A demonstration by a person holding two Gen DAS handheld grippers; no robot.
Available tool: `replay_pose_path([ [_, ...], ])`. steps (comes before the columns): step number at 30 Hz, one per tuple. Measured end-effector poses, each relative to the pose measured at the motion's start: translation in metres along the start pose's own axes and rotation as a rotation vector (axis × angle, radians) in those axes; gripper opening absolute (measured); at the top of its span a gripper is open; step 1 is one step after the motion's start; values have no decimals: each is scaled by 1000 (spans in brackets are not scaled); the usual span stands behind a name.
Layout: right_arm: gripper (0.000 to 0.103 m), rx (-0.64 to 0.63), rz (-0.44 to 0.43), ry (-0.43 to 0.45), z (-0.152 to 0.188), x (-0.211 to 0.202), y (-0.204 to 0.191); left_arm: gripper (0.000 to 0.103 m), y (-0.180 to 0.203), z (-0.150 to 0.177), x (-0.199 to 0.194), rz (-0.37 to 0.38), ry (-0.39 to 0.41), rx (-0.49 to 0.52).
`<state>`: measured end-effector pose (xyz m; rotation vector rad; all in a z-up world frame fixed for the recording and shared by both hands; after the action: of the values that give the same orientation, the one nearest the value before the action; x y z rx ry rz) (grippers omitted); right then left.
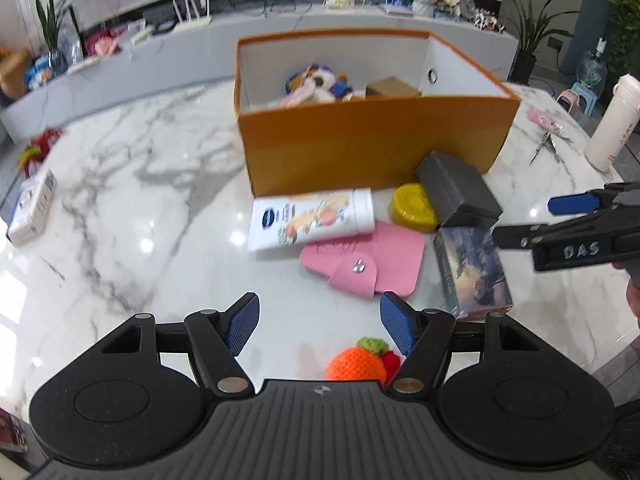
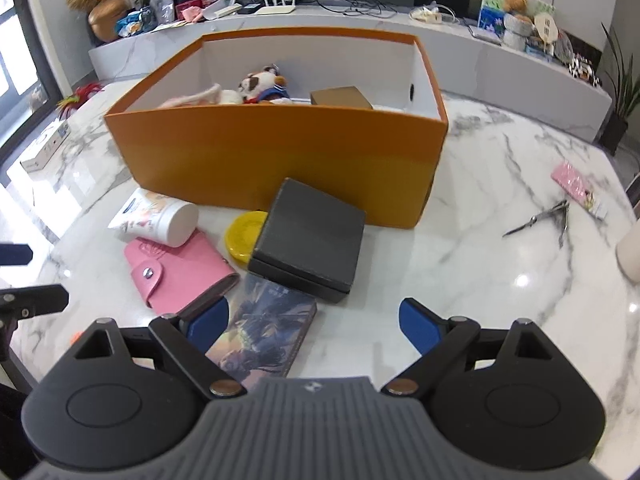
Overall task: Organize objects
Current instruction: 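Withdraw both tools from the orange box toward the items on the table, then grasp the crocheted orange fruit with the left tool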
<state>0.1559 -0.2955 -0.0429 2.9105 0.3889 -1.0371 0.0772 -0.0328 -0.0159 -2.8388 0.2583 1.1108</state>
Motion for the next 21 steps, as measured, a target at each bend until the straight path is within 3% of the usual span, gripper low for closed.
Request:
replay_pose_path([
  [7,97,12,-30,21,-2,9,-1,79,15,18,23,12,-96,45],
  [16,97,46,-37,14,2,15,3,79,29,41,37,22,-158,101],
  [21,97,54,-39,22,1,17,-1,79,25,49,44,34,-199,76],
])
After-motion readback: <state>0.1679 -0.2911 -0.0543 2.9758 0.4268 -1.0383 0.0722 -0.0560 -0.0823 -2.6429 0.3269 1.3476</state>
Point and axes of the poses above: each gripper's, at about its wrist camera, not at the fingertips, and x roughly the way its jaws point, y to its right, z to its underside, the point moved 4 cm from there along x, roughly the way its jaws point, and after that the axes turned 14 degrees about y, right-handed, at the moved point
